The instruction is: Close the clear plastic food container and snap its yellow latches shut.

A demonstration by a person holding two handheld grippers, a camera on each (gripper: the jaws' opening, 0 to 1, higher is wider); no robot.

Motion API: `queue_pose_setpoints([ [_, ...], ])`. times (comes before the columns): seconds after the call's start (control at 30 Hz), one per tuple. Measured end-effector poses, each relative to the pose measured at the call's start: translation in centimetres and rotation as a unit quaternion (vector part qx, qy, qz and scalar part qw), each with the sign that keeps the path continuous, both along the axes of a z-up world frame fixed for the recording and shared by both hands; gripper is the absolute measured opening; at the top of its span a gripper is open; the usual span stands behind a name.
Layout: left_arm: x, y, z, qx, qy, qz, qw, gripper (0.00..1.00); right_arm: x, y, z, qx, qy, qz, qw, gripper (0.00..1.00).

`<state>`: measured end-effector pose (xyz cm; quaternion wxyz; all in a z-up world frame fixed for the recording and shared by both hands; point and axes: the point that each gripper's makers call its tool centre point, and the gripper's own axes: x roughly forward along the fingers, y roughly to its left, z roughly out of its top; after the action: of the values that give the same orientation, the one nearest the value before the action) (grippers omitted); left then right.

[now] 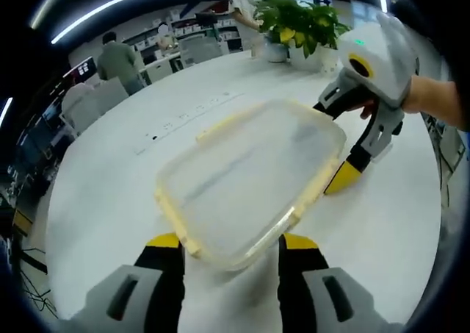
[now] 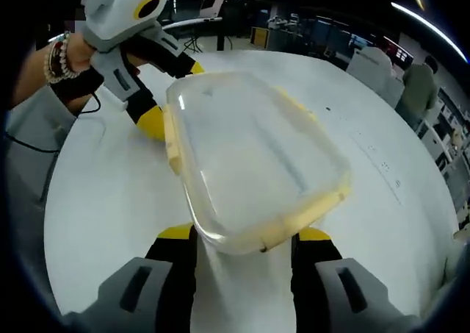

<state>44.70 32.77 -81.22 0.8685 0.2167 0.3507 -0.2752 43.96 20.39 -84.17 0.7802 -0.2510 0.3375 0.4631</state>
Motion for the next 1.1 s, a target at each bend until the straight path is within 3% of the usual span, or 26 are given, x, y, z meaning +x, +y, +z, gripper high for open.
queue_pose_setpoints([
  [0.47, 2.4, 0.3, 0.1, 0.015, 0.002, -0.013, 0.9998, 0.45, 2.0, 0.6, -0.1, 0.01, -0.001, -0.014, 0.9998, 0.52],
  [0.8, 2.5, 0.8, 0.3, 0.03, -0.006, -0.022, 0.9993, 0.44, 2.2, 0.4, 0.3, 0.012, -0.006, -0.014, 0.9998, 0.49],
  [0.93, 2.4, 1.0, 1.0, 0.025, -0.014, -0.017, 0.9995, 0.45, 1.9, 0.3, 0.8, 0.02, -0.003, -0.015, 0.9997, 0.52],
  [1.1, 1.2, 0.6, 2.0, 0.021, -0.021, -0.021, 0.9993, 0.56, 0.9, 0.0, 1.7, 0.022, -0.006, -0.022, 0.9995, 0.61],
])
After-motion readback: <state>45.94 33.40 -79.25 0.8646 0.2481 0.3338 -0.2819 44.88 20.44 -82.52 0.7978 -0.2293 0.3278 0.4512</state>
